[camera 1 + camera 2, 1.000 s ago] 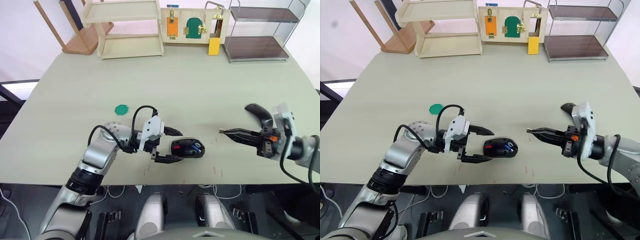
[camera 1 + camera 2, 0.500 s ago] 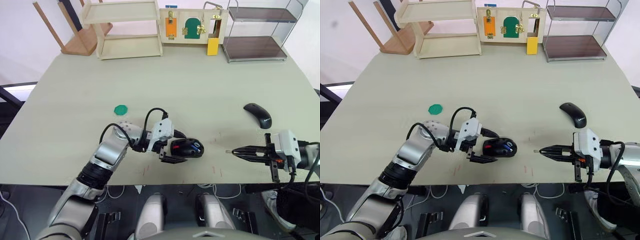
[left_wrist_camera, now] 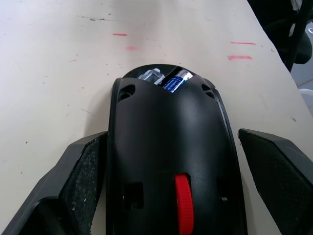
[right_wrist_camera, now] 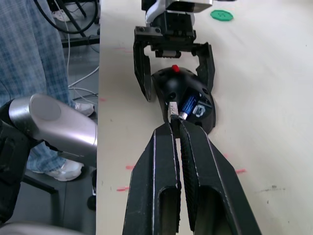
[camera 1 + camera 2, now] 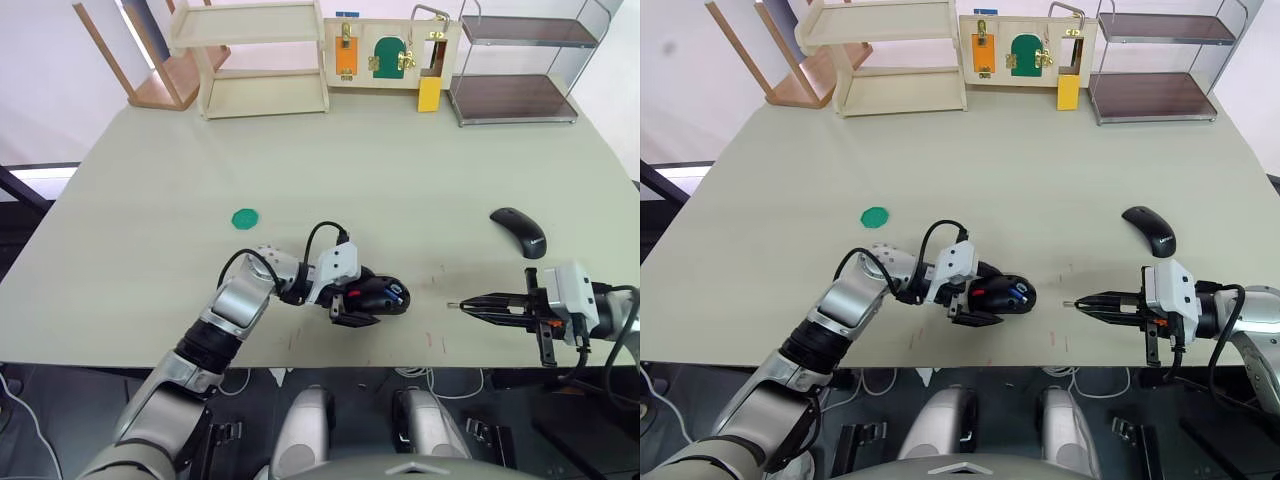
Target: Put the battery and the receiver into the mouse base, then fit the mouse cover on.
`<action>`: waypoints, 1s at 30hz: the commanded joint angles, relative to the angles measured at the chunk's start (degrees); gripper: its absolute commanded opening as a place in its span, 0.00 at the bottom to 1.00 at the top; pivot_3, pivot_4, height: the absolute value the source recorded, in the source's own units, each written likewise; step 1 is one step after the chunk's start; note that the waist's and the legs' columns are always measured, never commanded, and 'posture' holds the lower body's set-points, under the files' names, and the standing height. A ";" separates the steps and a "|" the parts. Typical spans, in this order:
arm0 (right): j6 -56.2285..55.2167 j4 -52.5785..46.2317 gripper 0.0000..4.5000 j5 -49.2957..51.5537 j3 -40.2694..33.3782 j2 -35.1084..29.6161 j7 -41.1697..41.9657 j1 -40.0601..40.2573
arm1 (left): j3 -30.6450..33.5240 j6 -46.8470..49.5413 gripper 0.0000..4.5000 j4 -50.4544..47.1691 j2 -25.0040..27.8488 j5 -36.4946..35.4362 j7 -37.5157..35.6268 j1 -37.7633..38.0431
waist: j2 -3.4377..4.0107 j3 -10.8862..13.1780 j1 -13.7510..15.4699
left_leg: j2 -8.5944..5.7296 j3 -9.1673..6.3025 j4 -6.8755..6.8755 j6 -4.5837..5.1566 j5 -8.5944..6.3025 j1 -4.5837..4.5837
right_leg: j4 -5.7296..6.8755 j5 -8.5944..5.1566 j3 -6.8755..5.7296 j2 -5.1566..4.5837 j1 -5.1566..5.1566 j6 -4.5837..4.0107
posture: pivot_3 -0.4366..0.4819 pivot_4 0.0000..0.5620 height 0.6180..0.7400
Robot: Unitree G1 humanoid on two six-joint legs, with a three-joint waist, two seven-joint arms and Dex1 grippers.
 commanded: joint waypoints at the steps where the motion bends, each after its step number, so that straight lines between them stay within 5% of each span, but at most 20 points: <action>1: 0.30 -1.75 0.00 0.87 -0.89 0.27 -0.65 -0.78 | -0.32 -0.63 0.99 0.63 -0.72 0.94 1.03 -0.76 | 0.00 0.00 0.27 | 0.00 0.00 0.02 0.00 0.00 0.00 | 0.02 0.00 0.00 0.00 0.00 0.00 | 0.48 0.27 1.00; 6: 4.49 -2.90 0.00 1.10 -0.72 -0.24 -3.56 -1.38 | -0.29 -1.47 0.99 1.45 -1.47 1.38 1.71 -0.30 | 0.00 0.00 0.59 | 0.00 0.01 0.15 0.00 0.00 0.03 | 0.22 -0.01 0.02 0.00 0.00 -0.01 | 0.48 0.27 1.00; 11: 13.17 -6.31 0.00 2.93 -0.16 -1.18 -7.77 -3.47 | -0.26 -2.12 0.65 1.83 -1.44 1.44 1.59 0.01 | 0.00 0.00 0.60 | 0.00 -0.02 0.35 0.00 0.00 0.04 | 0.49 -0.09 0.02 0.00 -0.01 -0.14 | 0.48 0.27 1.00; 30: 54.70 -13.33 0.00 12.90 6.53 -11.36 -21.30 -24.64 | -1.54 -3.96 0.65 4.90 -5.38 2.50 0.67 -3.72 | 0.00 0.00 0.57 | -0.01 -0.09 0.58 0.01 -0.01 -0.08 | 0.57 -0.14 0.04 -0.04 -0.07 -0.25 | 0.48 0.27 1.00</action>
